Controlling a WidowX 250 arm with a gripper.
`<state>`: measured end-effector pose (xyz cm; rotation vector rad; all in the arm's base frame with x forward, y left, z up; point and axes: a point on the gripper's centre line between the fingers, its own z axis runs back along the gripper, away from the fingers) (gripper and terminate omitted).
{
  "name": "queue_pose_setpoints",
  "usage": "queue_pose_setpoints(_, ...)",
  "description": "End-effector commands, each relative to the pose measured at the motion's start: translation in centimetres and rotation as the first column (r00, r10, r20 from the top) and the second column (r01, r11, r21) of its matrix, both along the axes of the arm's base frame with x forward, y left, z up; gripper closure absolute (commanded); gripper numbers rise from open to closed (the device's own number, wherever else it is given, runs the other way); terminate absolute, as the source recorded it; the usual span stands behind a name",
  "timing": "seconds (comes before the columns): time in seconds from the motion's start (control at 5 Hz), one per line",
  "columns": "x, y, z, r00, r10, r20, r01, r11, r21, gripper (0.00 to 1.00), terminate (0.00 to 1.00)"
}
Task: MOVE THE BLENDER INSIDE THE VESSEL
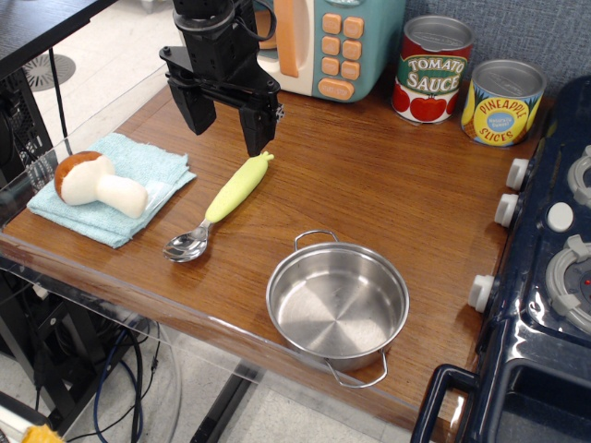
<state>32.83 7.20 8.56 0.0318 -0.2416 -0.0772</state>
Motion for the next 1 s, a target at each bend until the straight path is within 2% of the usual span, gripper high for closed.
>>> queue_pose_setpoints(0.0, 0.0, 0.0, 0.0, 1.000, 0.000, 0.000, 0.000, 1.000, 0.000, 0.00, 0.00)
queue_pose_setpoints(0.2, -0.9, 2.7, 0.7, 0.999, 0.031, 0.019, -0.031, 1.000, 0.000, 0.00, 0.00)
queue_pose_setpoints(0.4, -1.7, 4.4, 1.2, 1.000, 0.014, -0.002, -0.014, 0.997, 0.072, 0.00, 0.00)
queue_pose_setpoints(0.8, -3.8, 8.3, 2.5, 0.997, 0.078, -0.017, -0.075, 0.989, 0.130, 0.00, 0.00)
